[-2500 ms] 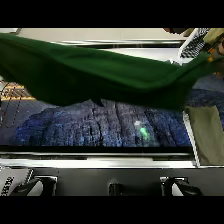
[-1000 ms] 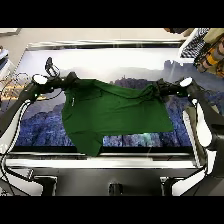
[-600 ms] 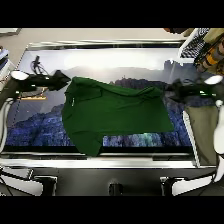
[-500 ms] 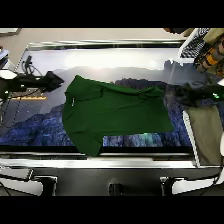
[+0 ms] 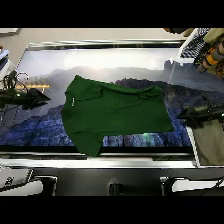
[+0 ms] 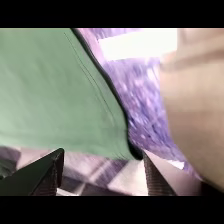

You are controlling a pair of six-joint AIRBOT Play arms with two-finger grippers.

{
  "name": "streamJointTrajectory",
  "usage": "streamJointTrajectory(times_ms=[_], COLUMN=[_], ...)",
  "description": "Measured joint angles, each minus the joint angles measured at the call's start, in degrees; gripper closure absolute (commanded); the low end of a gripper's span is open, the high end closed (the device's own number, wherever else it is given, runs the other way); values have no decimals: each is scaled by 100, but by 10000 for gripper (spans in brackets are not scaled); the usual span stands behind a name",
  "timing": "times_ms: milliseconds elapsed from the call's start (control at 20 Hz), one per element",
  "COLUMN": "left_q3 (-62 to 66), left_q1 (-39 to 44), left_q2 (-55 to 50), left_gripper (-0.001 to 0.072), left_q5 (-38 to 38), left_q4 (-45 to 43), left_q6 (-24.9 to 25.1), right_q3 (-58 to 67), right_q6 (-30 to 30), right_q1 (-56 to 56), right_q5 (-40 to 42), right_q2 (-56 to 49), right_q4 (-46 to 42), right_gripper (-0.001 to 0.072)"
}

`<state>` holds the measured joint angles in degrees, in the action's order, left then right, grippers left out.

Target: Fold the clothes and pants, and hang the long-sleeved shirts on hangers.

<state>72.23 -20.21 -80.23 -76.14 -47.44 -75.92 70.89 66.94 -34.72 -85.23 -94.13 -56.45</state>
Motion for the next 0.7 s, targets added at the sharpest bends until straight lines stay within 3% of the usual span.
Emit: streamJointTrajectory(times_ms=[700], left_q3=[-345], left_q1=[-70], left_q2=[160], left_gripper=[306], left_q5=[96], left_q4=[-35], left_q6=[94], right_q3=[-728], right_q6=[-437], right_q1=[-4], right_q5=[262], right_q2=[-251], right_q4=[264], right_gripper=[146])
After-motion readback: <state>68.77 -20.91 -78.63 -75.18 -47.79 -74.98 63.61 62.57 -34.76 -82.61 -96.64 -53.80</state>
